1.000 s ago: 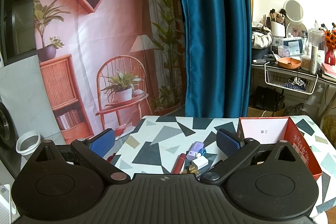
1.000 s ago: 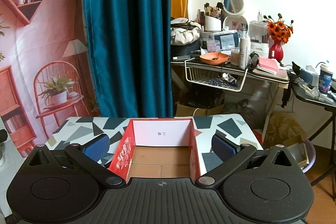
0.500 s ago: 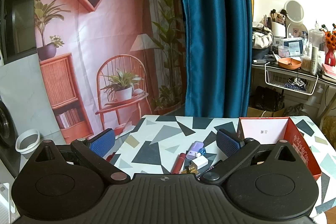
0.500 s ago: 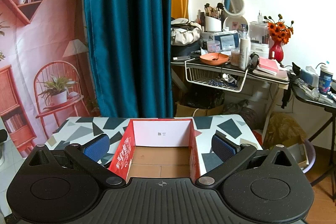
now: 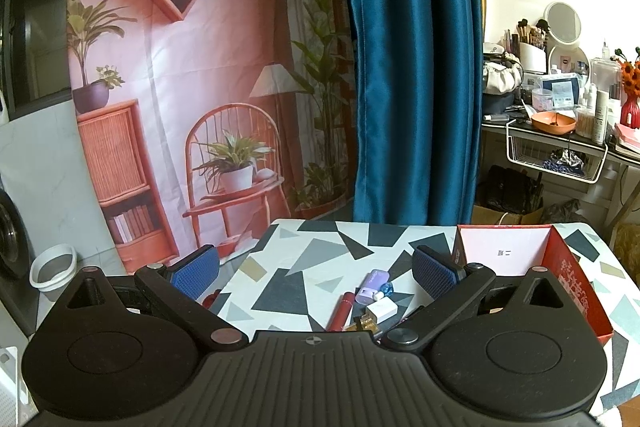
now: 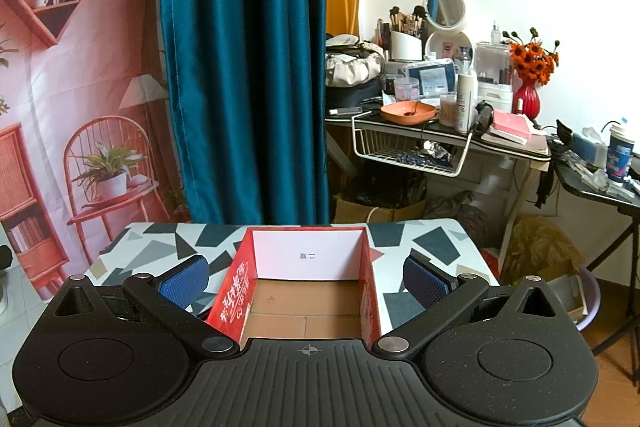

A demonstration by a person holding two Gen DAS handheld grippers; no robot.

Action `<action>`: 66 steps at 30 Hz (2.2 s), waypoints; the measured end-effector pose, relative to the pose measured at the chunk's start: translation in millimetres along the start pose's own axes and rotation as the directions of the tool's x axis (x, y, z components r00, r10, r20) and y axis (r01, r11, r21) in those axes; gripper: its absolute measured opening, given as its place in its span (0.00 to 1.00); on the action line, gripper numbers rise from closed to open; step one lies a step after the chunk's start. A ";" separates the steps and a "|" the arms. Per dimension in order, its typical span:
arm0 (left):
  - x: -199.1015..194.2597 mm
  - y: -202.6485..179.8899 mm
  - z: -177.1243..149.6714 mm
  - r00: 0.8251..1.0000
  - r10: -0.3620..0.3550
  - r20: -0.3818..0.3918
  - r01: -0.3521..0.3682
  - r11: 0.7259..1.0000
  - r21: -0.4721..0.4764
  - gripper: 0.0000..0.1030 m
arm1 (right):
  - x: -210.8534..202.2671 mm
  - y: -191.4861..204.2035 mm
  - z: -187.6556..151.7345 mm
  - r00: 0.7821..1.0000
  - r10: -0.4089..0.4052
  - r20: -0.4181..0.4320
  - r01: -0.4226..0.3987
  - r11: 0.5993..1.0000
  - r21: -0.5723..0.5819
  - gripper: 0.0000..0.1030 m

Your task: Organize rigid objects

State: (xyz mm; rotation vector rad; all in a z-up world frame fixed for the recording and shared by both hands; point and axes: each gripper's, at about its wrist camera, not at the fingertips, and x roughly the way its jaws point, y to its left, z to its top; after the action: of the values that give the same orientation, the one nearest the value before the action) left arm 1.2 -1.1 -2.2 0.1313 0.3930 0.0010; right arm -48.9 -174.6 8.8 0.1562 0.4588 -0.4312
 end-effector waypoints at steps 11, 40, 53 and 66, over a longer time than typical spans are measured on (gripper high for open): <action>14.7 -2.3 -0.5 1.000 0.004 -0.001 -0.004 1.000 -0.018 1.00 | 17.3 -3.9 -0.6 1.000 -0.024 0.009 0.024 0.999 -0.028 1.00; 163.4 2.7 -61.3 0.978 -0.020 -0.209 0.009 0.999 -0.054 1.00 | 198.2 -72.8 -92.1 0.959 -0.038 -0.282 0.045 0.999 0.017 0.70; 189.5 7.7 -82.9 0.952 -0.066 -0.300 0.029 0.992 -0.125 0.99 | 235.8 -86.5 -107.9 0.907 0.001 -0.420 0.029 0.997 0.066 0.40; 211.4 -2.4 -103.4 0.916 -0.126 -0.382 0.071 0.985 -0.155 0.94 | 253.3 -87.3 -118.7 0.854 0.027 -0.519 0.013 0.997 0.073 0.28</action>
State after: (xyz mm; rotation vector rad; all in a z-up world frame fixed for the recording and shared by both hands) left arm 157.0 15.3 -177.9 -0.0286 0.7981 -0.0458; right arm 71.0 -317.5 -217.3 0.3520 0.9792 -0.3967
